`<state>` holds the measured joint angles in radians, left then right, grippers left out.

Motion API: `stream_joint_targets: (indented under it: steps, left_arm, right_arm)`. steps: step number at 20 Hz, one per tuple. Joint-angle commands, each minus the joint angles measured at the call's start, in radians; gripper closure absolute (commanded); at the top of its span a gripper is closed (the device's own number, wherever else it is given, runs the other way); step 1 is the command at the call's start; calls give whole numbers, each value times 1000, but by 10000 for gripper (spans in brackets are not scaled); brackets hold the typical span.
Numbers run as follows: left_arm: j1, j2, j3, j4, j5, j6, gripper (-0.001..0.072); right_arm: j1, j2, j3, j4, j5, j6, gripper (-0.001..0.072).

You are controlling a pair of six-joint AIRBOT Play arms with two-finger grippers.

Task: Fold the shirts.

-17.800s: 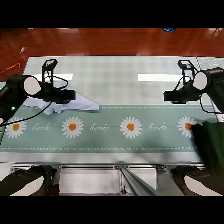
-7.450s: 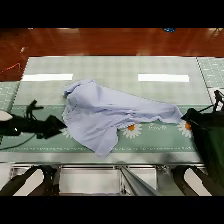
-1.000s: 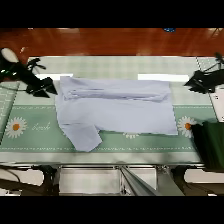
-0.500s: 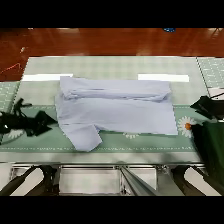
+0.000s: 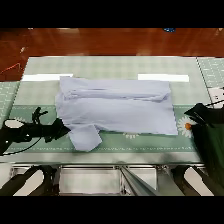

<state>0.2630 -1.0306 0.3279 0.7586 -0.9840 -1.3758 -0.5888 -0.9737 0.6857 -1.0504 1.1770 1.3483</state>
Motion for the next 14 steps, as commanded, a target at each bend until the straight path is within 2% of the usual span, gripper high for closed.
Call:
stream_joint_targets:
  steps: [1, 4, 7, 14]
  left_arm:
    - [-66, -11, -6, -64, 64, 27, 684]
    - [-66, -11, -6, -63, 31, 48, 684]
    - [-66, -11, -6, -63, 30, 47, 684]
    - [-66, -11, -6, -63, 31, 48, 684]
  right_arm:
    - [-54, 3, -29, -77, 38, 58, 303]
    - [-141, 3, -140, -79, 84, 61, 303]
    - [-138, 0, -219, -30, 70, 49, 303]
    - [-133, -106, -235, 90, 19, -9, 303]
